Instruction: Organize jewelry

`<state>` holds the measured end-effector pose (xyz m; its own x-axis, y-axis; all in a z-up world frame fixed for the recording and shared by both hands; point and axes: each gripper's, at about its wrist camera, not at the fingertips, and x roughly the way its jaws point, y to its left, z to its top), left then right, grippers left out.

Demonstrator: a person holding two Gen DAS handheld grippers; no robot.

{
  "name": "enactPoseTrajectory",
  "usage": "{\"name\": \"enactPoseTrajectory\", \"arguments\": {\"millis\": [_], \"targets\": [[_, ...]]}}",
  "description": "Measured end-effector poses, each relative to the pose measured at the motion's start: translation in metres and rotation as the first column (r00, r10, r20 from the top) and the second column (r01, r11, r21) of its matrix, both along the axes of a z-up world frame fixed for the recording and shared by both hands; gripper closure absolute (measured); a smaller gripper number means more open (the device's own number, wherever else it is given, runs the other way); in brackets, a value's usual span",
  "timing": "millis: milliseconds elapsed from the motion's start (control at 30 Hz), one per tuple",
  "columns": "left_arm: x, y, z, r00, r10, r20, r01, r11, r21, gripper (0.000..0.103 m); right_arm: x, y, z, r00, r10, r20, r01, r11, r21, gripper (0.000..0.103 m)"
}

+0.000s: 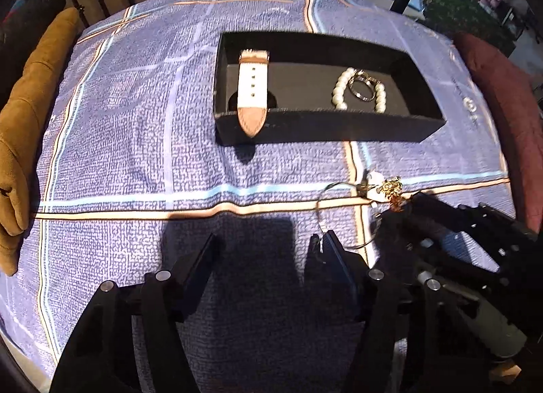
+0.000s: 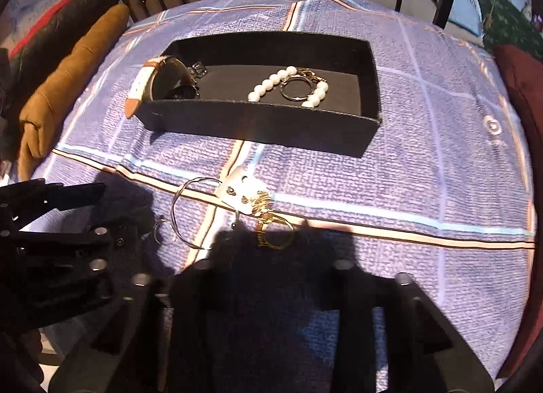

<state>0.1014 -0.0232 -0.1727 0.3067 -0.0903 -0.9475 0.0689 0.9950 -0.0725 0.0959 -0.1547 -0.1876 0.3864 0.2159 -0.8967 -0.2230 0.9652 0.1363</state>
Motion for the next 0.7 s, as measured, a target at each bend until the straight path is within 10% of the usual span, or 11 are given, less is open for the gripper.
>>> {"name": "enactPoseTrajectory", "arguments": {"millis": [133, 367, 433, 533, 600, 700], "targets": [[0.016, -0.006, -0.003, 1.000, -0.027, -0.002, 0.026, 0.993, -0.111, 0.035, 0.002, 0.008, -0.001, 0.999, 0.035, 0.019, -0.034, 0.999, -0.028, 0.050], [0.022, -0.037, -0.028, 0.997, -0.006, -0.071, 0.010, 0.998, 0.069, 0.036, 0.003, 0.009, -0.005, 0.997, 0.068, 0.041, -0.065, 0.995, -0.072, 0.052], [0.017, -0.040, -0.028, 0.997, 0.010, -0.082, -0.001, 0.995, 0.102, 0.045, -0.003, 0.011, -0.004, 0.994, 0.090, 0.058, -0.084, 0.992, -0.093, 0.077], [0.008, -0.042, -0.026, 0.998, 0.014, -0.067, -0.006, 0.993, 0.117, 0.062, -0.005, -0.002, 0.003, 0.998, 0.041, 0.048, -0.039, 0.999, -0.028, 0.078], [0.006, -0.037, -0.024, 0.998, 0.027, -0.062, -0.021, 0.996, 0.088, 0.093, -0.005, -0.015, 0.011, 0.998, -0.001, 0.058, 0.001, 1.000, 0.010, 0.078], [0.004, -0.021, -0.021, 0.996, 0.053, -0.077, -0.052, 0.999, 0.016, 0.099, -0.006, -0.025, 0.025, 0.995, -0.034, 0.089, 0.030, 0.998, 0.049, 0.078]]}}
